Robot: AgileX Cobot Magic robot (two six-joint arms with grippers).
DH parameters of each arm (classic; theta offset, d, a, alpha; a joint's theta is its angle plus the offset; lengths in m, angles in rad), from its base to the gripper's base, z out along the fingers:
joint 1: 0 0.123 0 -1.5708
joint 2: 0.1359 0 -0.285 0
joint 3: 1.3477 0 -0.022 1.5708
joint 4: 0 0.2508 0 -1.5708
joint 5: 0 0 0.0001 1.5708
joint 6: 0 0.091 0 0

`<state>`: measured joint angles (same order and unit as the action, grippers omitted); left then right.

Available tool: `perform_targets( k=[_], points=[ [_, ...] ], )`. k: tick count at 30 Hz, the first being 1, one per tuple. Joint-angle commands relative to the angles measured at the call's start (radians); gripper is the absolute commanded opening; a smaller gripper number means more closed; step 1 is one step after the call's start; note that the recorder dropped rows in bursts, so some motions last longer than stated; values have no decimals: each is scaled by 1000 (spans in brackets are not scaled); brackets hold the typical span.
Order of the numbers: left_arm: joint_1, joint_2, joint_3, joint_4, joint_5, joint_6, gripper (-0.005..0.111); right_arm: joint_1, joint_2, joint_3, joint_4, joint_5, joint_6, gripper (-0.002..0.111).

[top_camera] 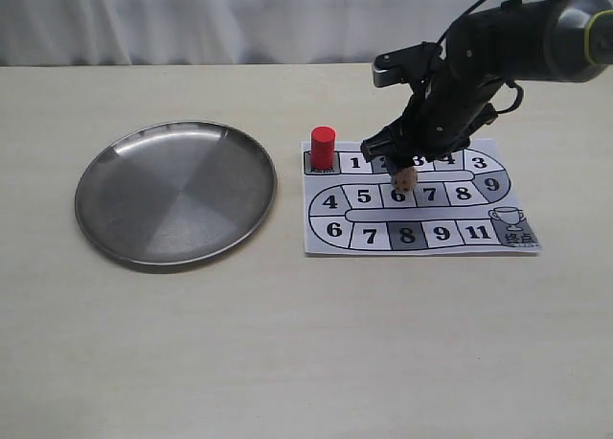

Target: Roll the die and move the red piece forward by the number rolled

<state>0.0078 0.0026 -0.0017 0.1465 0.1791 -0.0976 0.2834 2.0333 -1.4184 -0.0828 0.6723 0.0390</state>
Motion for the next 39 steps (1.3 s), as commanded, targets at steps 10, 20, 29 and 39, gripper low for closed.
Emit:
perform_targets(
  k=[10,20,29,39],
  points=[
    [-8,-3,2,-2,-6,-1,0,2,-9,0,-7,-15,3,75],
    [-8,-3,2,-2,-6,-1,0,-1,-180,0,-12,43,2,4],
    [-8,-3,2,-2,-6,-1,0,-4,-245,16,-67,185,2,4],
    [-8,-3,2,-2,-6,-1,0,-20,-112,197,-115,-32,2,4]
  ],
)
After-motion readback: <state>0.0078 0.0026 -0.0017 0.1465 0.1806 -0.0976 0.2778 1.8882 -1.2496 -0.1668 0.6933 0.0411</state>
